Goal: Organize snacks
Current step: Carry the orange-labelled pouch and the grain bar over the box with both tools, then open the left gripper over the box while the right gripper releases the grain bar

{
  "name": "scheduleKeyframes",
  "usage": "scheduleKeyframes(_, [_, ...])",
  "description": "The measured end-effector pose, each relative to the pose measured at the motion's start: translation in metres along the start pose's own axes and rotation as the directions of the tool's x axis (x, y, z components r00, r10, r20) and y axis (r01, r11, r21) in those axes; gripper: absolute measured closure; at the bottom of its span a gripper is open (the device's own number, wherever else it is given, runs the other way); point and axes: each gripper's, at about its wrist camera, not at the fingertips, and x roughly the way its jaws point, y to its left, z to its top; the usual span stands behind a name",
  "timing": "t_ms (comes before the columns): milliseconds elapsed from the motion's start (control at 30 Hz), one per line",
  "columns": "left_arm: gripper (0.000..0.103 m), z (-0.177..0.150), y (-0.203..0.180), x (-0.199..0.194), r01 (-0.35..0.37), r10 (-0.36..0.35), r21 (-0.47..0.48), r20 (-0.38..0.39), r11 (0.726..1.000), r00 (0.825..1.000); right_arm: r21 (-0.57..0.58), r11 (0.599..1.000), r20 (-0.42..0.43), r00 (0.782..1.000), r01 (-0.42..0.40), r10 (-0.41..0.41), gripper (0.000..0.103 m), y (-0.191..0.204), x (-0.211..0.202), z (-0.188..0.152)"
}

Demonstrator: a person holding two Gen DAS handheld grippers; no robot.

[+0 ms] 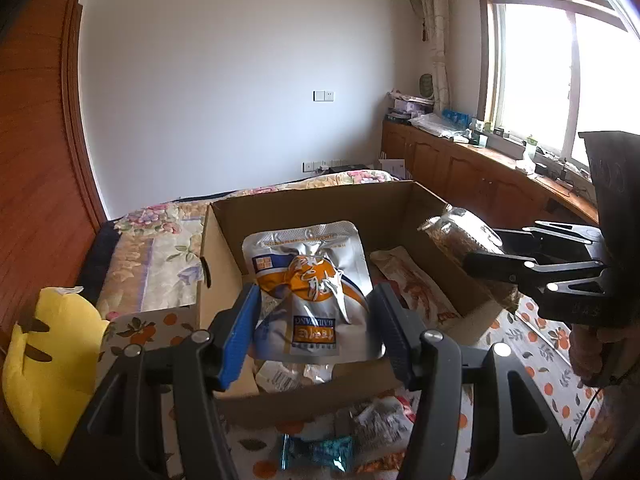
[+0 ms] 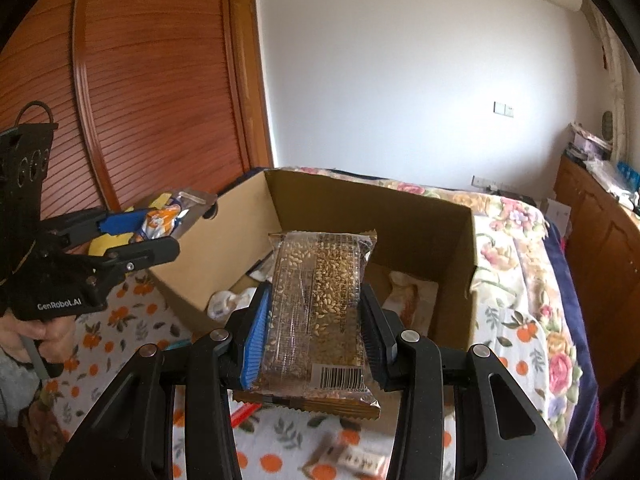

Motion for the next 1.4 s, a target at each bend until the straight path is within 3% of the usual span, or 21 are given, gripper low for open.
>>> scheduleKeyframes(400, [0.045, -0.003, 0.013, 0.039, -0.010, 0.008, -0.043, -0.046, 0.999, 0.999, 0.063, 0.998, -0.036, 0.999, 0.026, -0.024, 0.061, -0.018, 0.043, 0.003])
scheduleKeyframes(500, [0.044, -0.007, 0.005, 0.044, -0.044, 0.044, -0.004, -0.053, 0.999, 0.998, 0.070, 0.997, -0.062, 0.998, 0.033, -0.028, 0.061, -0.022, 0.053, 0.001])
scheduleKeyframes(833, [0.039, -0.014, 0.000, 0.051, -0.036, 0.035, -0.013, -0.088, 0.999, 0.996, 0.054, 0.995, -0.122, 0.989, 0.089, -0.082, 0.059, -0.024, 0.070, -0.009])
scheduleKeyframes(1000, [0.039, -0.017, 0.005, 0.039, -0.035, 0.033, -0.031, -0.081, 0.999, 0.996, 0.062, 0.994, -0.118, 0.990, 0.088, -0.080, 0.053, -0.025, 0.069, -0.010])
scheduleKeyframes(1100, [0.039, -0.018, 0.003, 0.027, -0.039, 0.037, -0.032, -0.063, 0.999, 0.997, 0.069, 0.994, -0.109, 0.991, 0.088, -0.081, 0.044, -0.023, 0.064, -0.009])
scheduleKeyframes(1400, [0.039, -0.029, -0.001, -0.020, -0.061, 0.061, 0.015, -0.007, 0.998, 0.998, 0.046, 0.997, -0.047, 0.997, 0.066, -0.064, 0.043, -0.001, 0.019, -0.007])
